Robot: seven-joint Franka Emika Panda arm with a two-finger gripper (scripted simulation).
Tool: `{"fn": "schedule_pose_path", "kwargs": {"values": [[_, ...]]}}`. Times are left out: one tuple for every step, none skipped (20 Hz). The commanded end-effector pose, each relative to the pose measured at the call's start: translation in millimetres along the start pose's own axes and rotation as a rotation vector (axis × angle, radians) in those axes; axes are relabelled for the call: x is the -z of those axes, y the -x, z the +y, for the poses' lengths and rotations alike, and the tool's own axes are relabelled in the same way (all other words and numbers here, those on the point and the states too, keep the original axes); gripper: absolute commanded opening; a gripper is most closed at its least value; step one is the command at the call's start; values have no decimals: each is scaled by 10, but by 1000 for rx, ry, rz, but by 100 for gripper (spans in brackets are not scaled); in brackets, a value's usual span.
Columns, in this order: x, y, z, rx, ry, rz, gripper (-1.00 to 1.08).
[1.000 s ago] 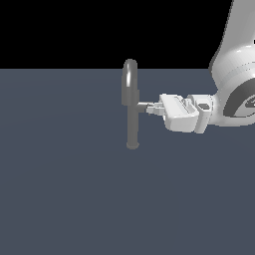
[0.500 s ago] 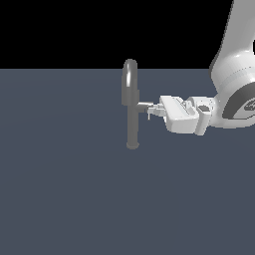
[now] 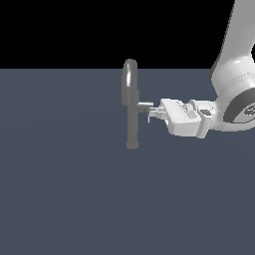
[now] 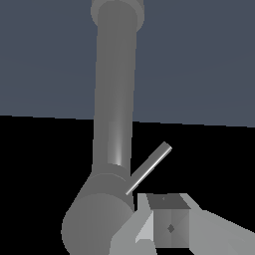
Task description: Turn on the faucet by rotating a designated handle.
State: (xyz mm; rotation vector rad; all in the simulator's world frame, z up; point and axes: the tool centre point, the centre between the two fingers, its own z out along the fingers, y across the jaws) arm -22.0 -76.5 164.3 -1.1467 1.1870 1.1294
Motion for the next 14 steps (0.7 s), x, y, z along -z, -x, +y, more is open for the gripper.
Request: {"fn": "schedule_pose_path", "kwargs": {"values": [[-60, -112, -93, -5, -6, 8, -100], [-60, -145, -116, -8, -9, 10, -100], [-61, -179, -139, -12, -11, 13, -100], [-60, -212, -162, -15, -14, 15, -100], [-60, -246, -184, -18, -17, 17, -100], [-60, -279, -207, -21, -20, 20, -100], [-59, -312, -229, -24, -23, 22, -100], [-59, -345, -251, -27, -25, 24, -100], [-58, -378, -272, -30, -28, 27, -100], [-57, -411, -294, -33, -31, 29, -100], [-56, -443, -315, -36, -33, 31, -100], [-54, -476, -336, -39, -36, 33, -100], [-53, -508, -357, -42, -39, 36, -100], [-53, -508, -357, -42, -39, 36, -100]]}}
